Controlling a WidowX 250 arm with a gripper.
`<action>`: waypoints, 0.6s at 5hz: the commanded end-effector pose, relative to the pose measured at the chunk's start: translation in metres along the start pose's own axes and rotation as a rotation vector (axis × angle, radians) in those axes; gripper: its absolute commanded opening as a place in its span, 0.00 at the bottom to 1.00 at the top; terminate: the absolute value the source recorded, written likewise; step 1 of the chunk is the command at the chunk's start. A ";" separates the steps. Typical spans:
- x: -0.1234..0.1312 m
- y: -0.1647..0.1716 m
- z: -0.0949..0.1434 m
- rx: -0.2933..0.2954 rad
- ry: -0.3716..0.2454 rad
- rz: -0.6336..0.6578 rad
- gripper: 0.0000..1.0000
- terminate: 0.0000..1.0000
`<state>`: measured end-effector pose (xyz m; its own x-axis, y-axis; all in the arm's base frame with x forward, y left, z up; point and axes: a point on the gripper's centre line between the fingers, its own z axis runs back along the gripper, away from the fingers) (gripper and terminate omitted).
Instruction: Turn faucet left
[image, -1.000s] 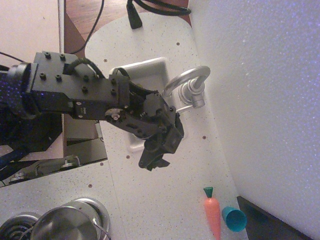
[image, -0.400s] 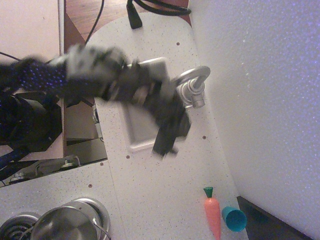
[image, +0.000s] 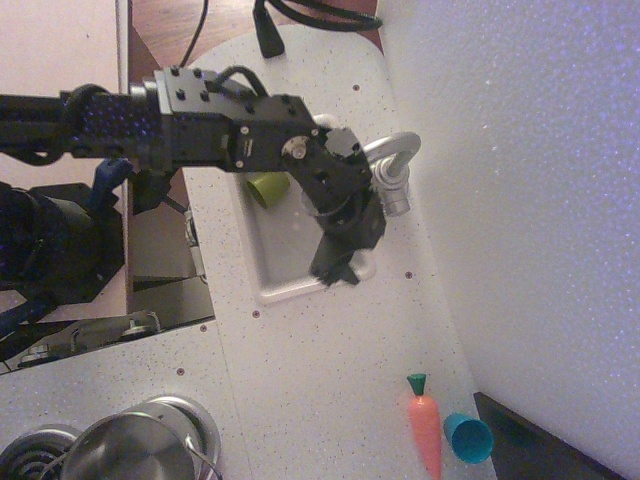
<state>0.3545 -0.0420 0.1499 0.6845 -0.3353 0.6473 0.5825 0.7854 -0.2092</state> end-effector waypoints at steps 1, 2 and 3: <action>0.012 0.028 0.070 -0.020 -0.345 0.188 1.00 0.00; -0.002 0.053 0.091 -0.132 -0.482 0.382 1.00 0.00; -0.001 0.062 0.094 -0.121 -0.453 0.382 1.00 0.00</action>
<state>0.3498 0.0457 0.1820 0.6810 0.1731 0.7116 0.3883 0.7385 -0.5513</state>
